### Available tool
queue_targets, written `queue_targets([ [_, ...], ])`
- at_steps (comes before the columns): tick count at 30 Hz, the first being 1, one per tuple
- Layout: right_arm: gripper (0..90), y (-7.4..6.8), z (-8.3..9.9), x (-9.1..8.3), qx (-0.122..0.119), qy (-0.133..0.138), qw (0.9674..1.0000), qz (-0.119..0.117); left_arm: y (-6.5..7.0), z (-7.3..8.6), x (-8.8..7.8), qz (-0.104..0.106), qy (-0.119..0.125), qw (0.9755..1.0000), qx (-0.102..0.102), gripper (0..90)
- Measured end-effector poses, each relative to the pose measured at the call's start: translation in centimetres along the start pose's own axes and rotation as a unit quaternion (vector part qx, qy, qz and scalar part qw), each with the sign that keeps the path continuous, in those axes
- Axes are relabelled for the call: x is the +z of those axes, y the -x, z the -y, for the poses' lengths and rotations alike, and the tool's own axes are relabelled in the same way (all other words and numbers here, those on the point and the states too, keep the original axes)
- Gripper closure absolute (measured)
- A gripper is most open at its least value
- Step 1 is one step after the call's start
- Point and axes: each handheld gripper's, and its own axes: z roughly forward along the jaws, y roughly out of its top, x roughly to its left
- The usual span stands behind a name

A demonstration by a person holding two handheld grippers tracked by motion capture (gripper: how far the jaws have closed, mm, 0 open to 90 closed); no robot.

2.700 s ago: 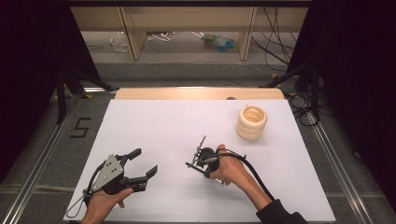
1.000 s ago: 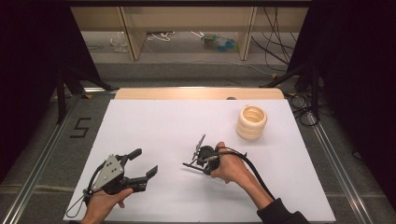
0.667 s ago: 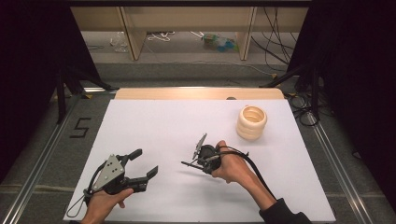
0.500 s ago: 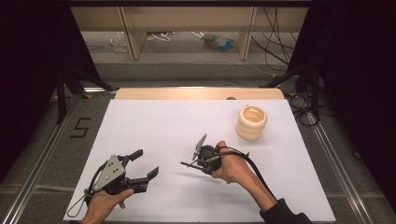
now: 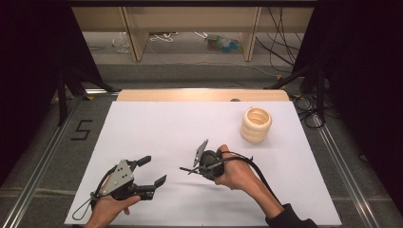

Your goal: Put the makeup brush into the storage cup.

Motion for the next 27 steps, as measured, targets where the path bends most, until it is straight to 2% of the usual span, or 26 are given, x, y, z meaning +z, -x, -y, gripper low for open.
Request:
queue_targets([
  [2, 84.1, -0.3, -0.1, -0.1, 0.006, -0.001, 1.0, -0.002, 0.1, 0.0, 0.1, 0.003, -0.003, 1.0, -0.001, 18.7],
  [3, 84.1, -0.6, -0.4, -0.4, -0.001, 0.003, 1.0, -0.003, 0.3, 0.1, 0.3, 0.008, -0.007, 0.9999, -0.004, 18.6],
  [4, 84.1, -0.6, -0.4, -0.4, -0.001, 0.003, 1.0, -0.003, 0.4, 0.1, 0.4, 0.014, -0.012, 0.9998, 0.006, 18.6],
  [6, 84.1, -0.9, -0.6, -0.7, -0.01, 0.003, 0.9999, -0.001, 0.8, 0.1, 0.7, 0.026, -0.02, 0.9994, 0.007, 18.5],
  [7, 84.1, -0.9, -0.7, -0.6, -0.019, 0.008, 0.9998, 0.001, 1.1, 0.2, 1.0, 0.035, -0.029, 0.9989, 0.013, 18.5],
  [11, 84.1, -1.4, -0.9, -0.9, -0.017, 0.001, 0.9998, -0.005, 1.4, 0.2, 1.4, 0.045, -0.032, 0.9984, 0.012, 18.5],
  [12, 84.1, -1.5, -1.0, -0.8, -0.018, 0.0, 0.9998, -0.004, 1.5, 0.2, 1.5, 0.05, -0.032, 0.9982, 0.012, 18.6],
  [13, 84.1, -1.7, -1.1, -0.7, -0.03, 0.002, 0.9995, -0.005, 1.6, 0.2, 1.5, 0.051, -0.036, 0.998, 0.01, 18.8],
  [16, 84.1, -2.2, -1.4, -0.7, -0.033, -0.007, 0.9994, -0.008, 1.8, 0.2, 1.7, 0.061, -0.036, 0.9975, 0.007, 19.1],
  [17, 84.1, -2.2, -1.4, -0.7, -0.033, -0.007, 0.9994, -0.008, 1.8, 0.2, 1.7, 0.06, -0.041, 0.9973, 0.012, 19.1],
  [21, 84.1, -2.7, -1.7, -0.5, -0.056, -0.005, 0.9983, -0.014, 2.2, 0.2, 2.0, 0.073, -0.05, 0.9961, 0.009, 19.5],
  [22, 84.1, -2.8, -1.8, -0.5, -0.069, -0.001, 0.9975, -0.014, 2.3, 0.2, 2.1, 0.079, -0.051, 0.9954, 0.018, 19.6],
  [25, 84.1, -3.1, -2.0, -0.6, -0.088, -0.001, 0.9961, -0.013, 2.6, 0.3, 2.3, 0.086, -0.064, 0.9941, 0.015, 20.1],
  [27, 84.1, -3.3, -2.1, -0.6, -0.094, -0.002, 0.9955, -0.015, 2.8, 0.3, 2.4, 0.09, -0.071, 0.9931, 0.024, 20.8],
])
